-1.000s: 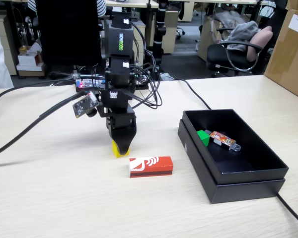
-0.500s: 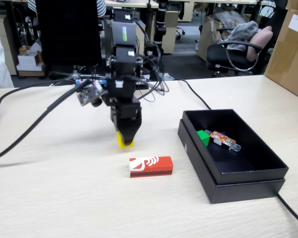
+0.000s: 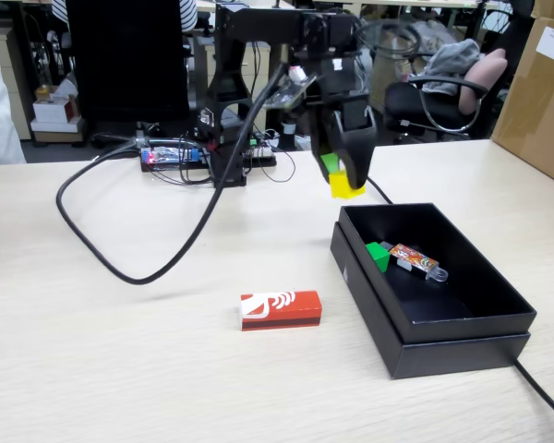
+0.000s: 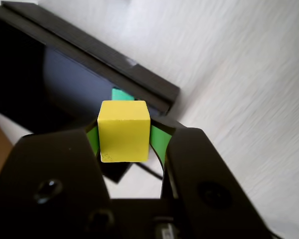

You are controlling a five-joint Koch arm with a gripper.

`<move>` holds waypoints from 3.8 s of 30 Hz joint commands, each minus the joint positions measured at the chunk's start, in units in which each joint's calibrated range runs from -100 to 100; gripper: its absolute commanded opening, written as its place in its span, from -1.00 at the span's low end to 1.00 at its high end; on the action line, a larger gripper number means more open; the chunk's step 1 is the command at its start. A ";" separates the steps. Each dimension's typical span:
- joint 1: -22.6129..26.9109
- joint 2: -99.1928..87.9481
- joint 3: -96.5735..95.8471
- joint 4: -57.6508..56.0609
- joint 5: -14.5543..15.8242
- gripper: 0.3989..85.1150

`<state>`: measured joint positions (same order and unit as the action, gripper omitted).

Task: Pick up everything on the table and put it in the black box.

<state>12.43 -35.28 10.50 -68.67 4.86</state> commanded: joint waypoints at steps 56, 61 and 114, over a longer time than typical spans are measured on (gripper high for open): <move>-6.06 11.92 13.07 1.32 2.88 -0.08; -11.67 11.58 12.89 1.84 0.59 -0.04; -14.46 33.50 11.80 3.66 -2.54 -0.95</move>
<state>-2.47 11.59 22.37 -61.68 2.08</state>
